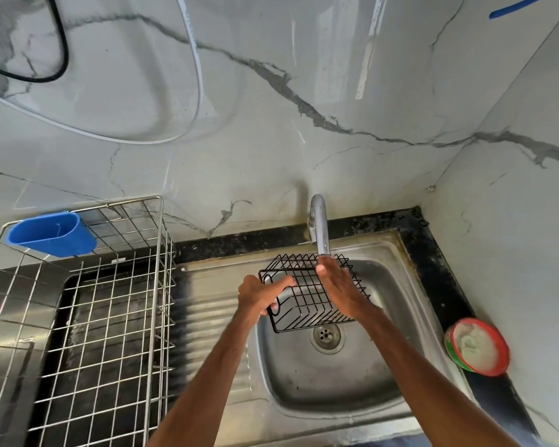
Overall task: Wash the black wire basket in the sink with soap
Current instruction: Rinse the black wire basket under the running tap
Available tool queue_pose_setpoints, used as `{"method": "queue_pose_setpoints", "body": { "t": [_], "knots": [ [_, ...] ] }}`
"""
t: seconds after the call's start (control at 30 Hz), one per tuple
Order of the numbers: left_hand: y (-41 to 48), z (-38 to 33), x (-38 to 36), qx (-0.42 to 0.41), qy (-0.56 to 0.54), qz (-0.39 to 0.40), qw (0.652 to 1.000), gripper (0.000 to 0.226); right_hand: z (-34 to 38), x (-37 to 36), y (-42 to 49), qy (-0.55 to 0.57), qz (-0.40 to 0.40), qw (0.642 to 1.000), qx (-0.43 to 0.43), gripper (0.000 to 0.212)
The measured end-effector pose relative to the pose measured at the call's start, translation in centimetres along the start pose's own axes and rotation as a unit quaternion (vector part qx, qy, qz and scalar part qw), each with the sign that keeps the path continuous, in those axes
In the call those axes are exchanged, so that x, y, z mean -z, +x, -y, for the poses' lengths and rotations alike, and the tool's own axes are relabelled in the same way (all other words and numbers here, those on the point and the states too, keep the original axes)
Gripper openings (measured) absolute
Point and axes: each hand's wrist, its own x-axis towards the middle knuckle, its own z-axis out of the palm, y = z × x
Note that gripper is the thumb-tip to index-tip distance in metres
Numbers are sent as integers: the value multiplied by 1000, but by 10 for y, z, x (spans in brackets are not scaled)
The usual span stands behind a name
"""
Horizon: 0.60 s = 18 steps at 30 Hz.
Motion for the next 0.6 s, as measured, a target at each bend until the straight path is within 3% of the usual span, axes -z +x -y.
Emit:
{"method": "queue_pose_setpoints", "body": {
  "t": [0.1, 0.17, 0.33, 0.43, 0.5, 0.6],
  "knots": [
    [1, 6, 4, 13, -4, 2, 1000, 70, -20, 9, 0, 15, 20, 996, -84, 77],
    [1, 9, 6, 28, -24, 0, 999, 76, -15, 7, -4, 1, 31, 996, -84, 74],
    [1, 19, 7, 48, -74, 4, 996, 82, 38, -22, -18, -80, 65, 990, 97, 75],
    [-2, 22, 13, 47, -86, 11, 995, 77, 54, -24, -16, -74, 81, 984, 143, 66],
    [-5, 23, 17, 47, -91, 17, 995, 74, 50, -15, -6, -96, 66, 986, 117, 66],
    [-11, 25, 20, 42, -110, 15, 993, 76, 22, 4, 12, -108, 57, 992, 11, 67]
  ]
}}
